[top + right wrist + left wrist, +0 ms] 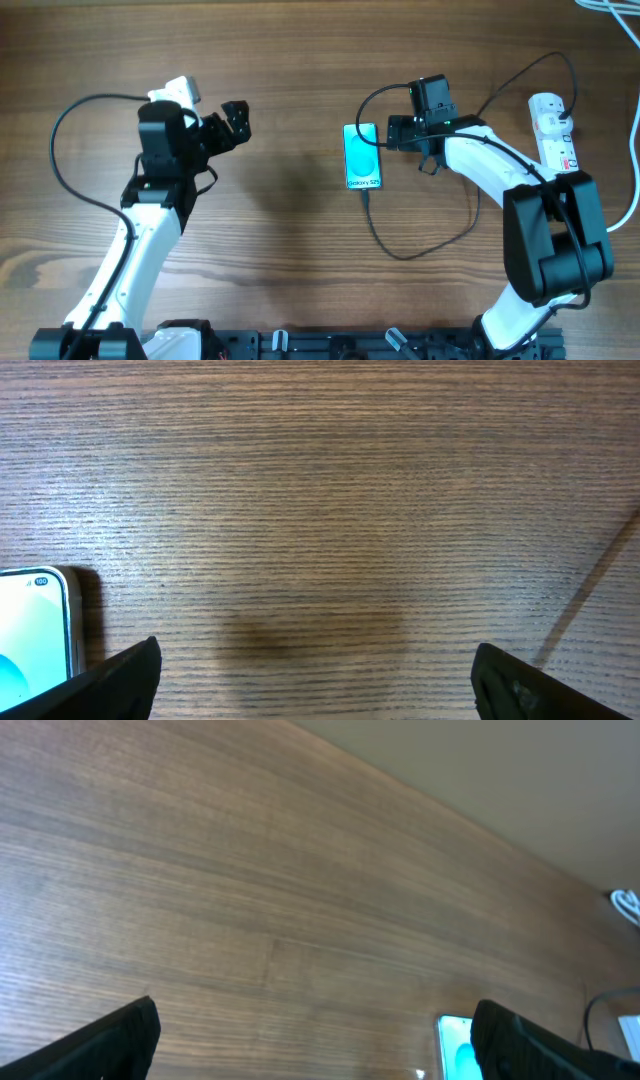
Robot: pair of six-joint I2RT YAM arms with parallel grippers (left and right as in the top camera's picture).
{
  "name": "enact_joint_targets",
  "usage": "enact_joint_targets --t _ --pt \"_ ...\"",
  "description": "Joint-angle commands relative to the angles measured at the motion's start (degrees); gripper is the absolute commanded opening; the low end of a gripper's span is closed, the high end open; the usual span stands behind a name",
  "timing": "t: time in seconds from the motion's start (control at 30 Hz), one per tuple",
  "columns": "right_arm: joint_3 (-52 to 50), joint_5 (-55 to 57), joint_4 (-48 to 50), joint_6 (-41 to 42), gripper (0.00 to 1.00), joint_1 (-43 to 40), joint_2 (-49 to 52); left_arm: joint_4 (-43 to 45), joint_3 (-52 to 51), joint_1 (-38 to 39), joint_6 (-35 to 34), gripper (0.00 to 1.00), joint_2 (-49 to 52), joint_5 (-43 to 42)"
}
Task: Plug charger to phone and switch on socket
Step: 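Release the phone from the right gripper and retract the left arm to rest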
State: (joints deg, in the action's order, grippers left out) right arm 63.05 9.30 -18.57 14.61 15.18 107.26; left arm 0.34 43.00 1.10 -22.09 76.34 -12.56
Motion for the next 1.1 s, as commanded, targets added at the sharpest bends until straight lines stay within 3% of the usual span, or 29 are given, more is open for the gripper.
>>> enact_joint_targets --t 0.0,0.43,1.07 --pt "0.68 1.18 0.13 -0.98 1.0 -0.2 0.11 3.17 -5.97 -2.01 0.92 1.0 -1.64 -2.67" --pt "0.68 1.18 0.13 -0.96 1.0 -0.2 0.11 18.45 -27.82 -2.95 0.92 1.0 -5.99 -3.06" --pt "0.68 1.18 0.13 -0.96 1.0 -0.2 0.11 17.68 -42.73 -6.54 0.94 1.0 -20.33 -2.36"
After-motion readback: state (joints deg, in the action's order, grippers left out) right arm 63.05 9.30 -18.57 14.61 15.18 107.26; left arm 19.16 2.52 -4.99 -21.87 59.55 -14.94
